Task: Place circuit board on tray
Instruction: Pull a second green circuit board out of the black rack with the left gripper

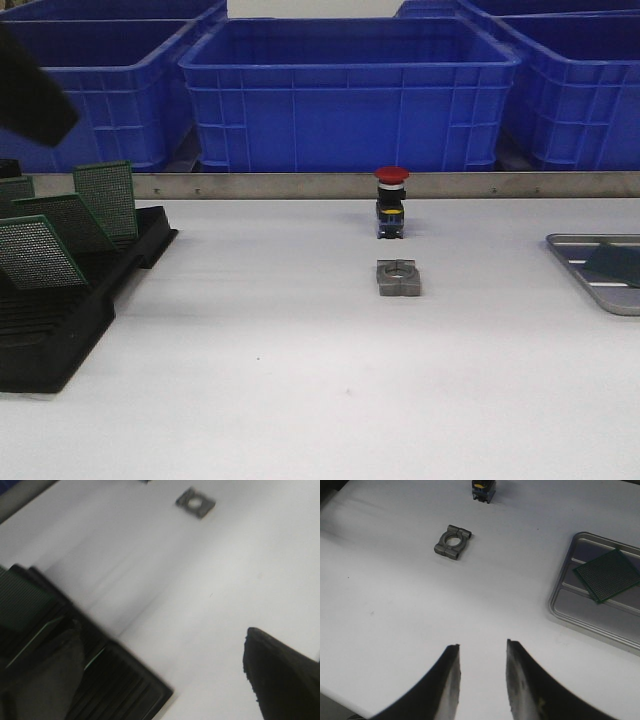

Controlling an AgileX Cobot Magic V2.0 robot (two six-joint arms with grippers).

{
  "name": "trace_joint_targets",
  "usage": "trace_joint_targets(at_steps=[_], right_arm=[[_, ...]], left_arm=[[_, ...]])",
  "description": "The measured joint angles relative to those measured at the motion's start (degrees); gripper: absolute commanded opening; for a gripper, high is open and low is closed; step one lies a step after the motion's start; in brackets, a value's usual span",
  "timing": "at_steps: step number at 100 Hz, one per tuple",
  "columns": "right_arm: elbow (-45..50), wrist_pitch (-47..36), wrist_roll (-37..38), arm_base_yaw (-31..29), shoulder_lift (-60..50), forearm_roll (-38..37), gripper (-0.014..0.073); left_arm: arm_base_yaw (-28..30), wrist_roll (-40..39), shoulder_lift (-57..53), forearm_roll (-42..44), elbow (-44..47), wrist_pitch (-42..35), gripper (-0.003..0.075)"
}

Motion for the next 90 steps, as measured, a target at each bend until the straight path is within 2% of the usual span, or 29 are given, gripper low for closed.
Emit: trace_joint_targets(at_steps=[10,17,31,38,62,75,90], right_arm=[[0.00,-0.41,0.00,0.00,0.00,0.00,0.0258],[0.00,-0.71,0.00,0.00,0.00,0.00,0.0258],[0.00,-0.80,0.00,0.00,0.00,0.00,0.0258],[0.00,-0.80,0.00,0.00,0.00,0.00,0.0258],[0.23,-0.80,0.00,0.00,0.00,0.00,0.0258],[0.22,-0.80,0.00,0.00,0.00,0.03,0.0258],[0.22,-0.80,0.00,0.00,0.00,0.03,0.0258]], left_arm=[[1.57,-0.30,0.00,11.05,0.00,-1.59,0.0599],[2.16,-0.32,0.10,15.70,0.00,-4.85,0.0598],[2.52,-0.32,0.97,19.91,-0.38,-13.09,0.0595],[2.52,-0.32,2.30,20.32,-1.52,-14.00,0.0566],[2.52,-0.19,12.49,20.42,-12.40,-6.06,0.0433],[2.52,2.33,18.32,20.42,-18.53,-1.16,0.0417],[2.52,10.87,22.53,20.42,-21.12,1.92,0.0417]])
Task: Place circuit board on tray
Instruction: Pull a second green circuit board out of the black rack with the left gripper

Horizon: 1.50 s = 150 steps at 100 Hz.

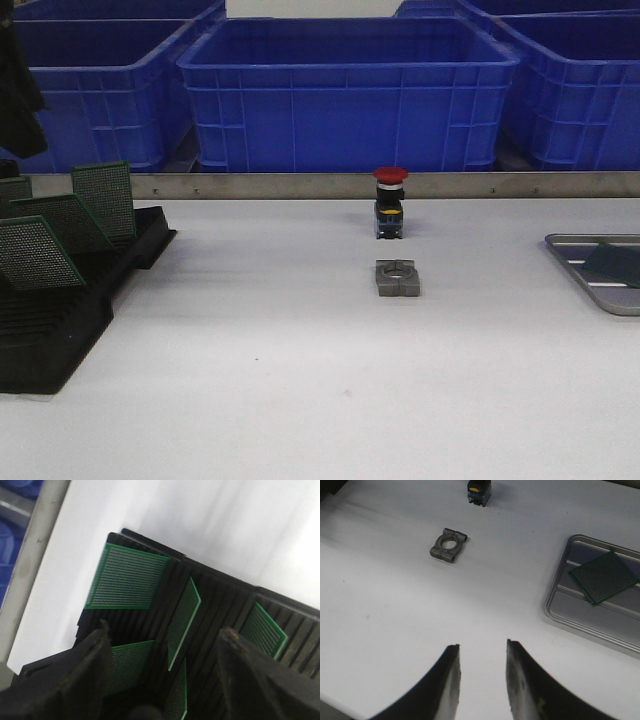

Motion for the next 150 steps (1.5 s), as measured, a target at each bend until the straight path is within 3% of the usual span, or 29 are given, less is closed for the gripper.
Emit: trace_joint_targets(at_steps=[21,61,72,98,126,150], right_arm=[[0.00,0.00,0.00,0.00,0.00,0.00,0.0258],[0.00,0.00,0.00,0.00,0.00,0.00,0.0258],[0.00,0.00,0.00,0.00,0.00,0.00,0.0258],[0.00,0.00,-0.11,0.00,0.00,0.00,0.0258],[0.00,0.21,-0.11,0.00,0.00,0.00,0.0258],[0.00,0.32,-0.11,0.00,0.00,0.00,0.0258]], left_arm=[[0.00,7.19,3.86,0.00,-0.12,1.53,0.0417],[0.00,8.68,9.50,0.00,-0.33,-1.77,0.0416],[0.00,8.68,10.75,0.00,-0.33,-2.74,0.0342],[0.00,8.77,11.35,0.00,-0.45,-3.37,-0.0020],[0.00,9.46,10.55,0.60,-0.78,-4.13,-0.0020],[0.00,9.24,3.18,-1.99,-0.78,-1.61,-0.0020]])
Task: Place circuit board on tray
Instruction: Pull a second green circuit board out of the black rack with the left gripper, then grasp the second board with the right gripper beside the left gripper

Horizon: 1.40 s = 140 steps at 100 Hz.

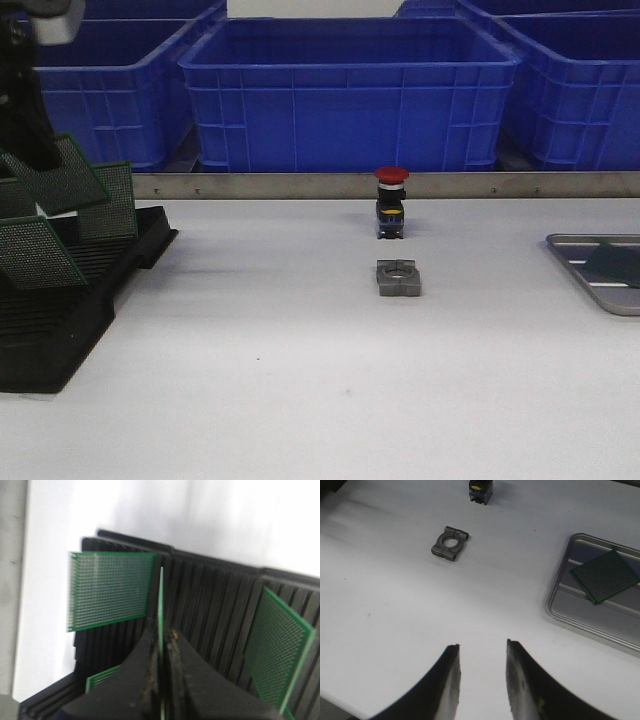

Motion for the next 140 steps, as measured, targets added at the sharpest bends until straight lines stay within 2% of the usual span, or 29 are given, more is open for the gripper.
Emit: trace_joint_targets(at_steps=[21,33,45,52,64,70,75,102,120,140], right_arm=[[0.00,0.70,0.00,0.00,0.00,0.00,0.0258],[0.00,0.95,0.00,0.00,0.00,0.00,0.0259],[0.00,1.51,0.00,0.00,0.00,0.00,0.0269],[0.00,1.78,0.00,0.00,0.00,0.00,0.0330],[0.00,2.51,-3.13,0.27,0.00,1.77,0.0513],[0.00,2.83,-5.88,1.14,0.00,3.30,0.0584],[0.00,2.96,-8.38,2.07,0.00,4.80,0.0605],[0.00,3.21,-29.15,10.29,0.00,14.92,0.0603],[0.00,1.97,-40.89,14.20,1.92,25.33,0.0603],[-0.12,0.19,-51.69,15.34,9.86,35.52,0.0603]], left_arm=[[0.00,1.48,-5.36,-15.32,0.00,3.74,-0.0020],[0.00,2.68,-6.17,-26.46,0.00,10.50,-0.0020],[-0.12,4.62,-6.17,-33.53,0.00,18.05,-0.0020],[-1.11,5.08,-6.17,-35.71,0.00,20.09,-0.0020],[-4.64,6.75,-6.17,-36.39,0.00,20.67,-0.0020],[-7.12,7.60,-6.04,-36.54,0.00,20.67,-0.0020],[-9.03,8.03,-5.53,-36.67,0.00,20.53,-0.0020],[-15.72,8.47,-2.87,-36.77,0.00,19.33,-0.0020],[-16.76,8.50,-1.65,-36.89,0.00,19.23,-0.0020],[-16.76,8.50,-1.49,-36.89,0.00,19.23,-0.0020]])
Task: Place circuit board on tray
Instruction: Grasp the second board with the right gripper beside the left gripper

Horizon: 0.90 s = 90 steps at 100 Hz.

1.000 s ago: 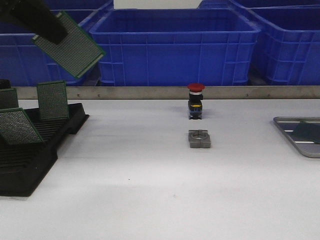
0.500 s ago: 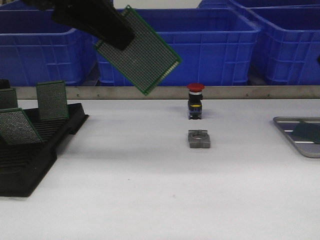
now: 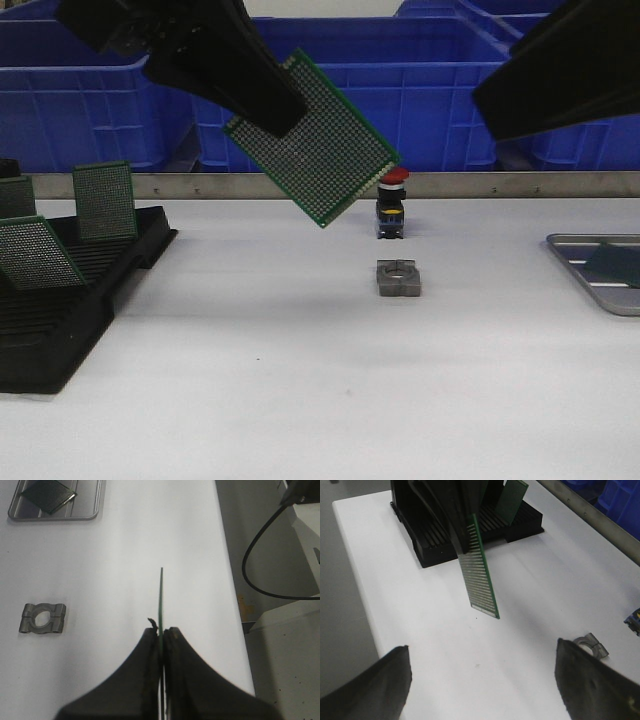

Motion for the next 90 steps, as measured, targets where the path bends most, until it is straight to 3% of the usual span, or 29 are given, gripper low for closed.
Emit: trace_joint_targets(at_steps=[22,66,78,90], right_arm=[[-4.65,-0.38,-6.51,0.62,10.56,7.41,0.0603],[-13.58,3.79,-7.45,5.42,25.05,8.45,0.0598],[-13.82,4.55,-7.45,5.55,25.95,8.97,0.0506],[-13.82,5.02,-7.45,5.55,26.73,9.41,0.0311]], left_arm=[[0.00,0.00,0.00,-0.09,0.00,0.00,-0.0020],[0.00,0.00,0.00,-0.09,0.00,-0.04,-0.0020],[0.00,0.09,0.00,-0.11,0.00,-0.04,-0.0020],[0.00,0.09,0.00,-0.21,0.00,-0.04,-0.0020]])
